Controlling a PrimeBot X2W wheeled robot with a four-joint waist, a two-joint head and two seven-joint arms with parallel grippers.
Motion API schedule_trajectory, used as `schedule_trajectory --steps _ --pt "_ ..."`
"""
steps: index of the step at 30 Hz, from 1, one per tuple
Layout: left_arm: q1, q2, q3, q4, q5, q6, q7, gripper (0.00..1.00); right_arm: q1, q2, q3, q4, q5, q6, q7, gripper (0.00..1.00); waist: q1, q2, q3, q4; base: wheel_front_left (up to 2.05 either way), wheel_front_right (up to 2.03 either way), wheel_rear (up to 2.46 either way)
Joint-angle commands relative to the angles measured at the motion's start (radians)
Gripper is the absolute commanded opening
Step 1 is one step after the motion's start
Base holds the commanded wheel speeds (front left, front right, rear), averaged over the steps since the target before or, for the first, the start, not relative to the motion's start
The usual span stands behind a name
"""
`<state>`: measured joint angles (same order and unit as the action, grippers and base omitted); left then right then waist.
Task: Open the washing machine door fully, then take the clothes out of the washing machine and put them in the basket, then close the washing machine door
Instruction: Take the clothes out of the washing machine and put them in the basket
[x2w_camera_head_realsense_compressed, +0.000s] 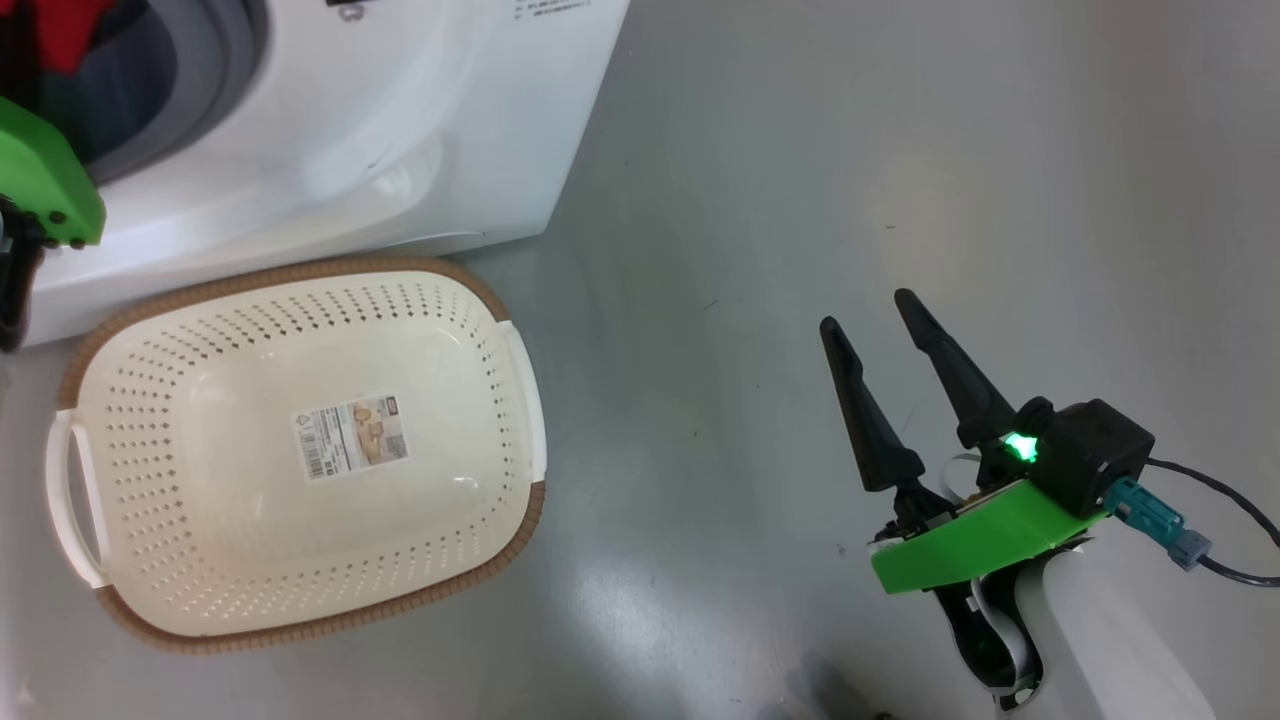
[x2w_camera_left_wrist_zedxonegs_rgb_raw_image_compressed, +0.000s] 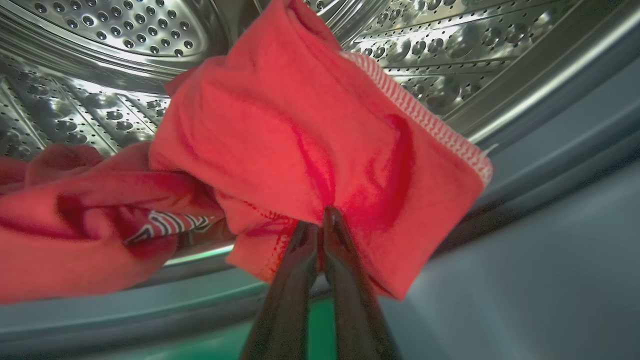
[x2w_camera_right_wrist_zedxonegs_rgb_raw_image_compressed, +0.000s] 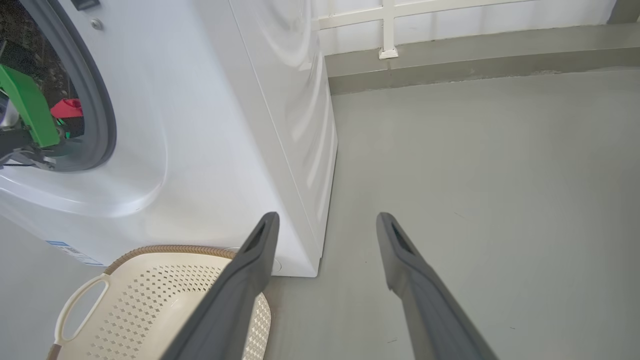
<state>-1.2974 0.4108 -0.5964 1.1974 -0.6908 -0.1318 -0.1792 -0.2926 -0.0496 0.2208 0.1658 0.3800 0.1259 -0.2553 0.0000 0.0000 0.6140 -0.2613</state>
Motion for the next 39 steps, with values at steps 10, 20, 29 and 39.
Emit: schedule_trajectory --steps 10,20,29,39 --pt "0.003 0.035 0.005 0.002 -0.044 0.001 -0.069 0.0 0.024 -0.001 -0.001 -0.018 -0.002 0.005 -0.006 1.0 0.0 0.0 -0.042 0.022 0.0 0.0 0.0" --pt "0.132 0.033 0.125 -0.118 -0.069 0.001 -0.082 0.0 0.045 -0.001 -0.024 0.005 -0.029 0.005 -0.006 1.0 0.0 0.0 -0.121 0.072 0.0 0.0 0.0" --pt "0.366 -0.02 0.354 -0.334 0.036 0.009 -0.082 0.0 0.102 -0.001 -0.074 0.019 -0.058 0.005 -0.006 1.0 0.0 0.0 -0.209 0.128 0.0 0.0 0.0" --pt "0.575 -0.118 0.567 -0.561 0.188 0.003 -0.082 0.0 0.133 -0.001 -0.112 0.016 -0.082 0.005 -0.006 1.0 0.0 0.0 -0.253 0.178 0.0 0.0 0.0"
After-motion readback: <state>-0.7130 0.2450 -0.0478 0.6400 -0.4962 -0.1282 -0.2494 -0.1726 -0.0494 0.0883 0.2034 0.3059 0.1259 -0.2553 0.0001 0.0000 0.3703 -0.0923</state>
